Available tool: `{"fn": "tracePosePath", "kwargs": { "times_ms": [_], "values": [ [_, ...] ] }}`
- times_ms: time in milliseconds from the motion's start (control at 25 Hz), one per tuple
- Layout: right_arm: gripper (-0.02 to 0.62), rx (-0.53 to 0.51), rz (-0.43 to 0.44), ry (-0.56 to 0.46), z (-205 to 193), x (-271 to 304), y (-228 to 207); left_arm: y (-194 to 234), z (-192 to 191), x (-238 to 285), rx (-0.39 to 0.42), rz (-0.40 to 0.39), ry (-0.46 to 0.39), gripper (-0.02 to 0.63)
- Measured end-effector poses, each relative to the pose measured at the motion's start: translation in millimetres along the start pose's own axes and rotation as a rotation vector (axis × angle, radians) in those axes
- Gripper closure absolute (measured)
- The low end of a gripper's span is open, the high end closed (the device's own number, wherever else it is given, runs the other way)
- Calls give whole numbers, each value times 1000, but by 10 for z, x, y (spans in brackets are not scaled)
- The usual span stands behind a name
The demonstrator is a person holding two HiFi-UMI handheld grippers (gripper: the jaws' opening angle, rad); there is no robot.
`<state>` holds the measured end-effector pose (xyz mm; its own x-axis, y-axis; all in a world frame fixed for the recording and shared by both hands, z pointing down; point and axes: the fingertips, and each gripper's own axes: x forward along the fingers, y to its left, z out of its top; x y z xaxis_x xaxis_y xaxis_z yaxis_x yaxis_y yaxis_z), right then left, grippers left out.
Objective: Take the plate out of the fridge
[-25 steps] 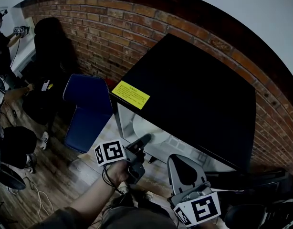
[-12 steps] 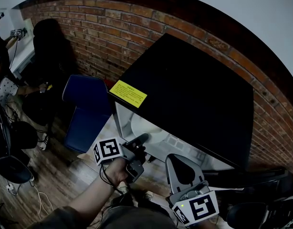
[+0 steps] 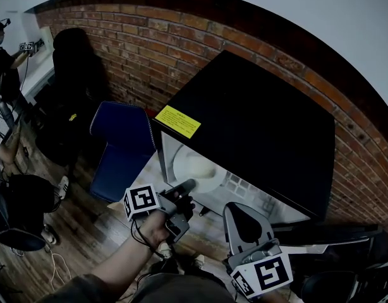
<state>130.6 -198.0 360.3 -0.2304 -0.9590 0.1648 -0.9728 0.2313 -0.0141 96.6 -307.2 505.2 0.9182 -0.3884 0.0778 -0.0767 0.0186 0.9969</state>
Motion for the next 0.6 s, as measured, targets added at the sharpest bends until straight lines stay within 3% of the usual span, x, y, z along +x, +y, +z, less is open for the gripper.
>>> {"fn": "tracePosePath", "kwargs": {
  "times_ms": [400, 600],
  "values": [
    [563, -23, 10, -82, 285, -192, 19, -431, -207, -231, 5, -48, -5, 577],
    [563, 6, 58, -125, 467, -297, 120, -580, -293, -411, 28, -61, -15, 576]
  ]
}}
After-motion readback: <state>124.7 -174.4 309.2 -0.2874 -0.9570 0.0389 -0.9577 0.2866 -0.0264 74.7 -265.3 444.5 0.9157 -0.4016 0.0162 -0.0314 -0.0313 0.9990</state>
